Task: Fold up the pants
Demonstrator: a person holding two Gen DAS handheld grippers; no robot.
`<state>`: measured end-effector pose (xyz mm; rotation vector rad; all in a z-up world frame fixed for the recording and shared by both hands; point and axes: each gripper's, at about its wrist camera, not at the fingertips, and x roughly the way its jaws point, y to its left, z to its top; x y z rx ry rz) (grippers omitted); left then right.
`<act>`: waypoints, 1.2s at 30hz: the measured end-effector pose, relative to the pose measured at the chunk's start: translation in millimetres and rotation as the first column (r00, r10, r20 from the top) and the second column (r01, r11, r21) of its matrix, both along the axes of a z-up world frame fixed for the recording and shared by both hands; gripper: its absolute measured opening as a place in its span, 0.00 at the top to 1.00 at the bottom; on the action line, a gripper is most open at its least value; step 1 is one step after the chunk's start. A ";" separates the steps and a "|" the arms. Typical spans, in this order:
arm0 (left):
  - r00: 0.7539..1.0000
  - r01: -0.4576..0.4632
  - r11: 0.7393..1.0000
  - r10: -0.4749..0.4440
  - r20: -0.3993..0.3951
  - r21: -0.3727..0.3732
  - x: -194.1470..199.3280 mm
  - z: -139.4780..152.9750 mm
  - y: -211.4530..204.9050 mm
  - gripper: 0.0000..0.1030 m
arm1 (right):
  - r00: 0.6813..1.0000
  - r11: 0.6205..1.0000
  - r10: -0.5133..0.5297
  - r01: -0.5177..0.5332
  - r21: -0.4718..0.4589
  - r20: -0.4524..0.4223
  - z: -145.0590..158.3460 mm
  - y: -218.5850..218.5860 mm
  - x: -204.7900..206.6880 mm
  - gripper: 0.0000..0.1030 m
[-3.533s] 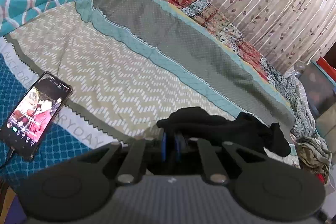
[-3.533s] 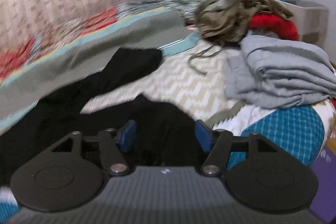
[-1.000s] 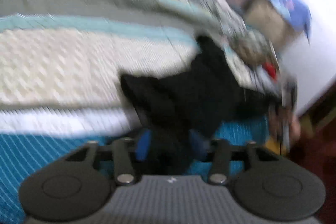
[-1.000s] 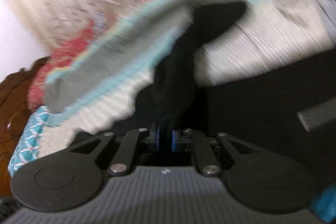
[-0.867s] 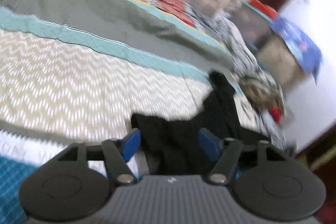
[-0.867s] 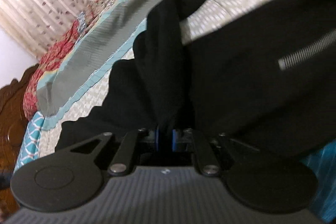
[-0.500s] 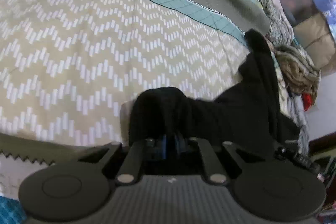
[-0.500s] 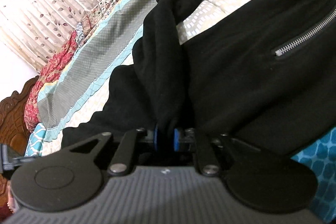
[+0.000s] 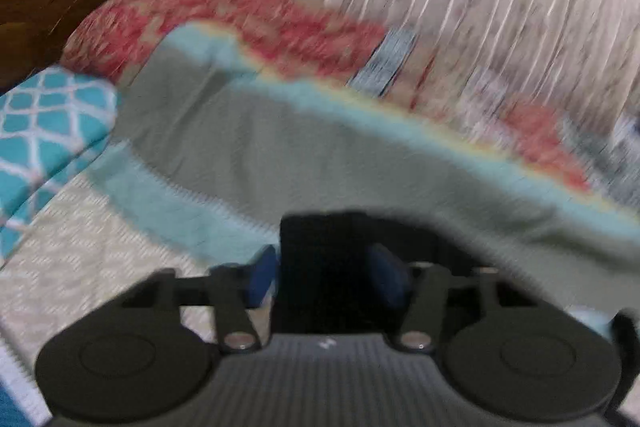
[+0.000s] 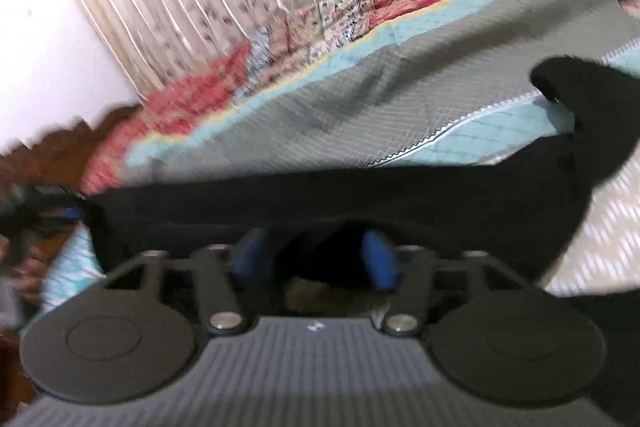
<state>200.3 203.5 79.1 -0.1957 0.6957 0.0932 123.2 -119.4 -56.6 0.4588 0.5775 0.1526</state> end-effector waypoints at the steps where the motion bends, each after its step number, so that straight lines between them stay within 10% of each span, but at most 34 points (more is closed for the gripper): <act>1: 1.000 0.021 1.000 -0.021 -0.016 0.007 -8.5 -8.2 -0.5 0.53 | 1.000 0.999 0.008 -0.009 -0.041 -0.020 -6.0 8.6 -0.5 0.38; 6: 0.991 0.084 0.994 -0.092 -0.102 -0.072 -85.9 -56.4 13.3 0.49 | 0.993 0.994 0.105 -0.107 -0.037 -0.057 -29.1 3.5 -61.7 0.38; 10: 0.977 0.008 0.953 -0.072 -0.199 -0.304 -131.2 -86.4 50.5 0.48 | 0.984 0.984 0.153 -0.160 -0.077 -0.091 -33.7 0.5 -115.9 0.38; 17: 0.962 -0.151 0.708 -0.056 -0.268 -0.690 -167.7 -127.2 71.6 0.27 | 0.987 0.993 0.099 -0.106 -0.054 -0.130 -38.0 3.2 -152.4 0.38; 19: 0.961 -0.174 0.673 -0.045 -0.274 -0.719 -162.2 -133.9 66.4 0.24 | 0.984 0.994 0.092 -0.099 -0.037 -0.152 -42.1 5.1 -151.4 0.38; 22: 0.972 -0.143 0.735 -0.022 -0.234 -0.663 -144.7 -136.8 45.0 0.26 | 0.982 0.992 0.106 -0.115 -0.051 -0.154 -41.4 11.5 -152.7 0.38; 23: 0.975 -0.123 0.791 -0.016 -0.221 -0.599 -138.1 -136.0 34.5 0.48 | 0.982 0.991 0.109 -0.119 -0.056 -0.152 -41.2 11.8 -155.1 0.38; 24: 0.976 -0.100 0.836 -0.023 -0.217 -0.540 -132.5 -135.2 24.5 0.90 | 0.982 0.991 0.111 -0.121 -0.059 -0.153 -41.0 13.2 -155.1 0.38; 27: 0.987 -0.037 0.895 -0.036 -0.156 -0.444 -133.4 -117.6 3.5 0.95 | 0.980 0.989 0.116 -0.129 -0.068 -0.159 -42.1 11.7 -160.4 0.38; 30: 0.995 0.070 0.985 -0.058 0.075 -0.157 -168.3 -64.3 -26.2 0.95 | 0.981 0.987 0.120 -0.135 -0.086 -0.154 -39.8 15.5 -162.0 0.38; 33: 0.972 0.083 0.997 -0.082 0.222 0.008 -207.2 -34.7 -33.1 0.94 | 0.981 0.986 0.123 -0.137 -0.090 -0.148 -40.6 16.0 -162.5 0.38; 36: 0.993 0.051 0.997 -0.058 0.105 0.064 -209.4 -60.5 -24.6 0.82 | 0.980 0.985 0.128 -0.144 -0.100 -0.154 -42.2 19.1 -160.7 0.38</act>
